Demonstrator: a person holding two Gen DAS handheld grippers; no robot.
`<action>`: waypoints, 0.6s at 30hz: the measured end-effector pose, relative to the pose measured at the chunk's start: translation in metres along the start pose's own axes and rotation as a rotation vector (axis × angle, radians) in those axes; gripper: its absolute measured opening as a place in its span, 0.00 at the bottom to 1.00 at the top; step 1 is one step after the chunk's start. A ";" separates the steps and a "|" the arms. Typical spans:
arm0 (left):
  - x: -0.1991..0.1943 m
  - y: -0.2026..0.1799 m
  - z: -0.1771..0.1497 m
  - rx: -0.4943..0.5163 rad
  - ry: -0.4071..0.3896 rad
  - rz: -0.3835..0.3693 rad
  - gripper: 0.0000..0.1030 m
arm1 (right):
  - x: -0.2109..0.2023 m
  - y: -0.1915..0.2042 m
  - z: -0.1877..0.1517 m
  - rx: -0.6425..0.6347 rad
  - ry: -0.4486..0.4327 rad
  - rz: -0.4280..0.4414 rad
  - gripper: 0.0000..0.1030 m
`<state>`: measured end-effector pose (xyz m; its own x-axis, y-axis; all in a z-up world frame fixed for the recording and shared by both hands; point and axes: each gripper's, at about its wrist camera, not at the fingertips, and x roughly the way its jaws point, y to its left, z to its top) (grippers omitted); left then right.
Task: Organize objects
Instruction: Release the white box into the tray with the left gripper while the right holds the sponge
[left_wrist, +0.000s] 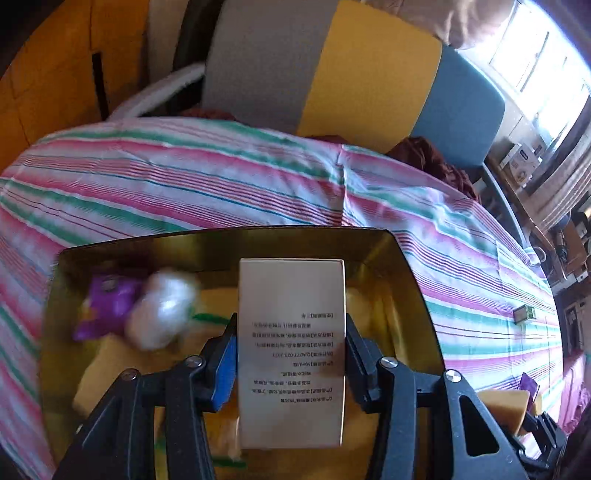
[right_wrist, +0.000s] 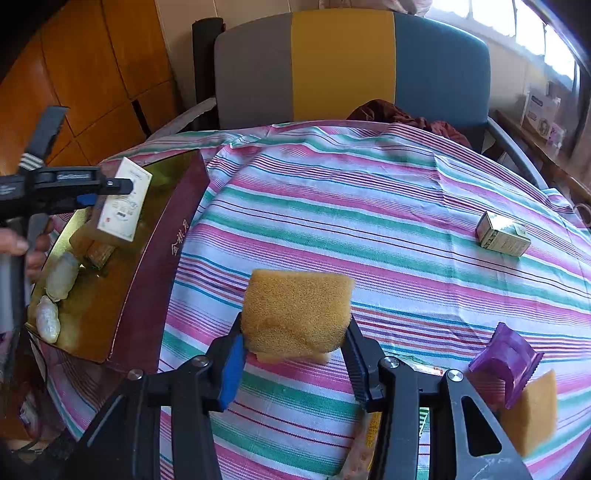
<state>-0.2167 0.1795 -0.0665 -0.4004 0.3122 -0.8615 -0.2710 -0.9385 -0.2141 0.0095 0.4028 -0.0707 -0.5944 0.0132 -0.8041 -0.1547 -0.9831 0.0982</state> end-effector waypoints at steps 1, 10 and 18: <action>0.005 0.001 0.002 -0.013 0.005 0.015 0.49 | 0.000 0.000 0.000 -0.001 0.000 0.000 0.47; 0.004 0.013 0.005 -0.080 0.010 0.004 0.54 | 0.001 0.001 0.001 0.001 0.000 0.001 0.47; -0.046 0.006 -0.004 0.002 -0.098 0.045 0.59 | 0.000 0.001 0.001 -0.001 -0.002 -0.004 0.48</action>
<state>-0.1965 0.1584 -0.0297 -0.4963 0.2829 -0.8208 -0.2529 -0.9515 -0.1750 0.0087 0.4015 -0.0702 -0.5955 0.0174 -0.8032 -0.1559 -0.9833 0.0943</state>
